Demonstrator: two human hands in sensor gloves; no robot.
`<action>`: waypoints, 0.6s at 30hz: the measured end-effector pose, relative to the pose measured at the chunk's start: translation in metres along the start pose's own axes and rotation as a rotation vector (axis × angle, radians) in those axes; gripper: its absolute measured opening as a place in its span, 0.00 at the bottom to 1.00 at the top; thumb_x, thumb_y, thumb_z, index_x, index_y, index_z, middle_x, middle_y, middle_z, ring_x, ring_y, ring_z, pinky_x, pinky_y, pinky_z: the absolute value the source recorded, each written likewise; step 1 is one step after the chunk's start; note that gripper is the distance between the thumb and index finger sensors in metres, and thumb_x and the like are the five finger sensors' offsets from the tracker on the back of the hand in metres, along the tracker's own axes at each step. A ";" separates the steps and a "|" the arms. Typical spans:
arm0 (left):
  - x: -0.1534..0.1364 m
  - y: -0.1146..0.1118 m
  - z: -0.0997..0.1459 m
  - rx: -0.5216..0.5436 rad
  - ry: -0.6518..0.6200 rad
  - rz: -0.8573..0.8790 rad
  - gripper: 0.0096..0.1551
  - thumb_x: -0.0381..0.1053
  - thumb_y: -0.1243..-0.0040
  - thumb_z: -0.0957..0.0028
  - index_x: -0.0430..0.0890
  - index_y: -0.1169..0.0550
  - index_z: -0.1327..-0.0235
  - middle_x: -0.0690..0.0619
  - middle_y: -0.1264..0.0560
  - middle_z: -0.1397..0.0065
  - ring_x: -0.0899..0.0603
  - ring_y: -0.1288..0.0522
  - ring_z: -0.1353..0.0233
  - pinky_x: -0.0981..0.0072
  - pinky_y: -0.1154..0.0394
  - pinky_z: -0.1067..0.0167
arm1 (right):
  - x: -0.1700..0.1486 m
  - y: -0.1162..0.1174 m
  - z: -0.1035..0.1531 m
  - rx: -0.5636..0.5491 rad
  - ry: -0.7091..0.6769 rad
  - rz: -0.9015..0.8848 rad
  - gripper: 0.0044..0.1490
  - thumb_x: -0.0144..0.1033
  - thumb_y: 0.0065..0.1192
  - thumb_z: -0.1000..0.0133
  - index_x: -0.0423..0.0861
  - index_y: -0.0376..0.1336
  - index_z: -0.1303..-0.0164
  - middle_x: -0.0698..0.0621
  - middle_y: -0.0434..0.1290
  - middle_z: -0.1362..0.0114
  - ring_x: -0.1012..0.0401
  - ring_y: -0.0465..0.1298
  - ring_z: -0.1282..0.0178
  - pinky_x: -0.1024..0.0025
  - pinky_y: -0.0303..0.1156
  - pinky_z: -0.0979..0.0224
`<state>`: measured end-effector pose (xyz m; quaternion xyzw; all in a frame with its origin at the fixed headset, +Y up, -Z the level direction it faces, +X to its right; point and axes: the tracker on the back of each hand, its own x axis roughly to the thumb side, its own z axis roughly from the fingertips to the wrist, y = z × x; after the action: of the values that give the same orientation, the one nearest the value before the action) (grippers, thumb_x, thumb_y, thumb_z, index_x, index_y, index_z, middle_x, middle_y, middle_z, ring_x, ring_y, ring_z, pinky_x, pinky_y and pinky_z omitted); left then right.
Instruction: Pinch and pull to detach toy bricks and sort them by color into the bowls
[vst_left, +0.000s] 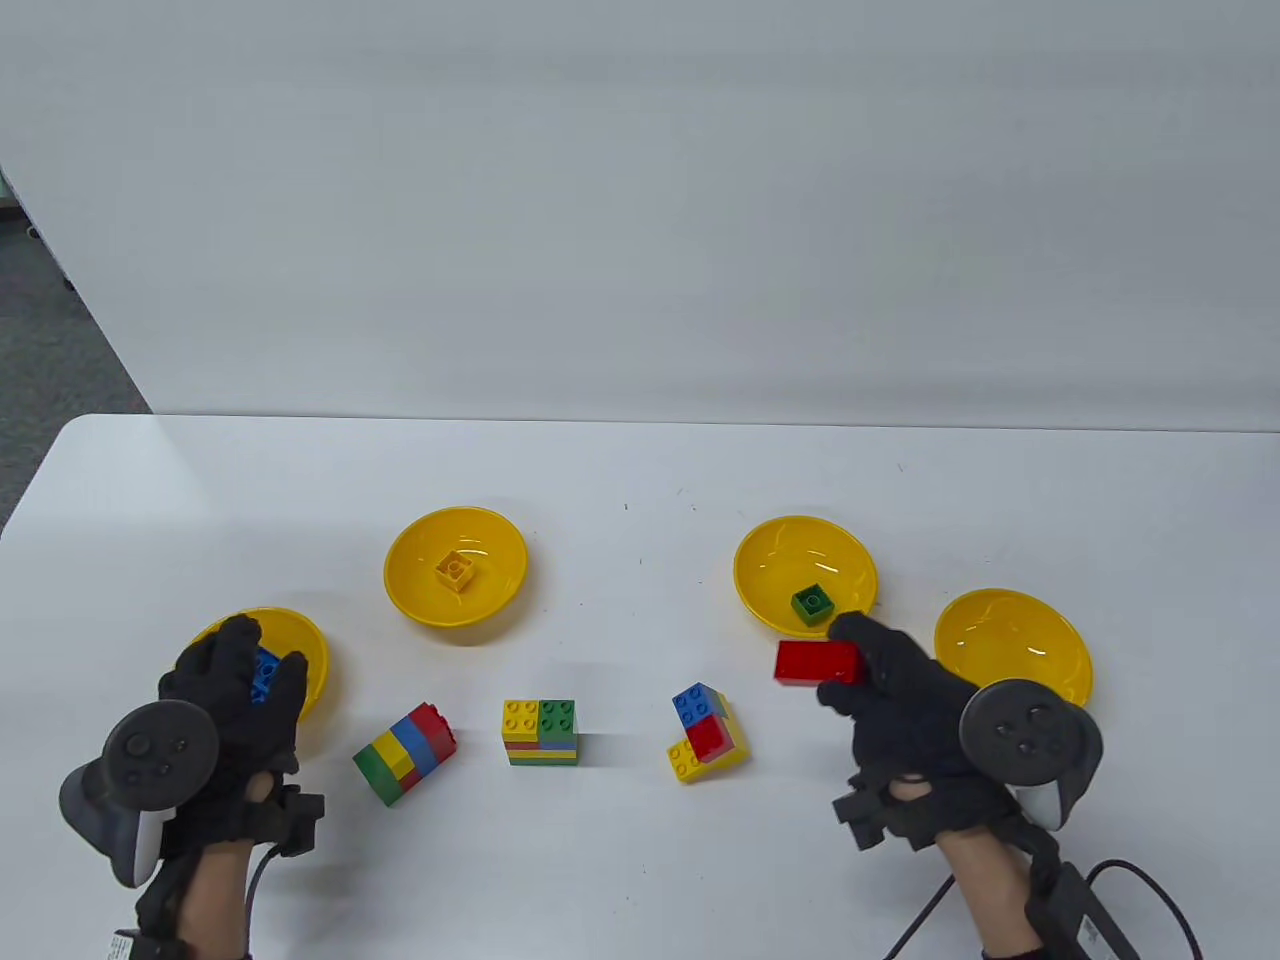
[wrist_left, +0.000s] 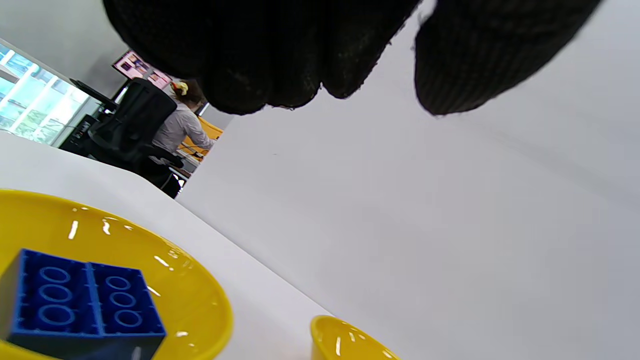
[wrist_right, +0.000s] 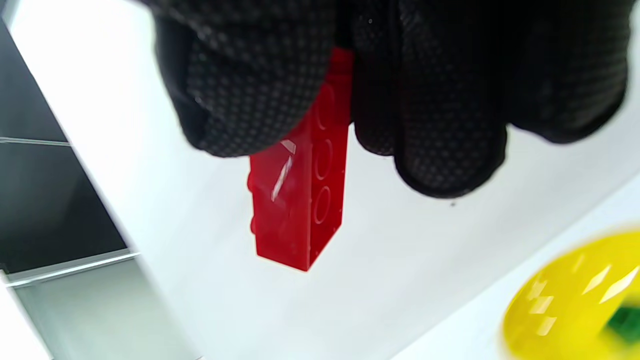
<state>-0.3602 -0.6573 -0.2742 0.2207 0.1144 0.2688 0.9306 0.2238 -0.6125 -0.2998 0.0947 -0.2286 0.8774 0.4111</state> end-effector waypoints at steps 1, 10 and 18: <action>0.003 0.000 0.001 -0.002 -0.018 0.004 0.38 0.62 0.31 0.49 0.46 0.25 0.28 0.37 0.27 0.26 0.28 0.26 0.30 0.30 0.30 0.34 | -0.007 -0.010 -0.006 -0.031 0.019 0.046 0.40 0.35 0.74 0.65 0.31 0.71 0.43 0.30 0.79 0.44 0.44 0.86 0.60 0.41 0.82 0.55; 0.016 0.001 0.006 -0.019 -0.073 0.005 0.37 0.63 0.32 0.48 0.47 0.25 0.28 0.37 0.27 0.26 0.28 0.26 0.30 0.30 0.30 0.34 | -0.098 -0.028 -0.029 -0.003 0.322 0.498 0.40 0.36 0.73 0.62 0.33 0.69 0.40 0.32 0.76 0.39 0.42 0.84 0.53 0.39 0.79 0.50; 0.016 0.001 0.007 -0.023 -0.073 0.012 0.37 0.63 0.32 0.48 0.46 0.24 0.29 0.36 0.26 0.26 0.28 0.25 0.30 0.30 0.30 0.34 | -0.137 -0.009 -0.025 0.077 0.456 0.646 0.40 0.38 0.73 0.60 0.40 0.68 0.36 0.30 0.64 0.27 0.35 0.73 0.36 0.31 0.69 0.39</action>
<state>-0.3447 -0.6503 -0.2695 0.2201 0.0759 0.2677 0.9350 0.3190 -0.6887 -0.3672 -0.1640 -0.1166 0.9680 0.1503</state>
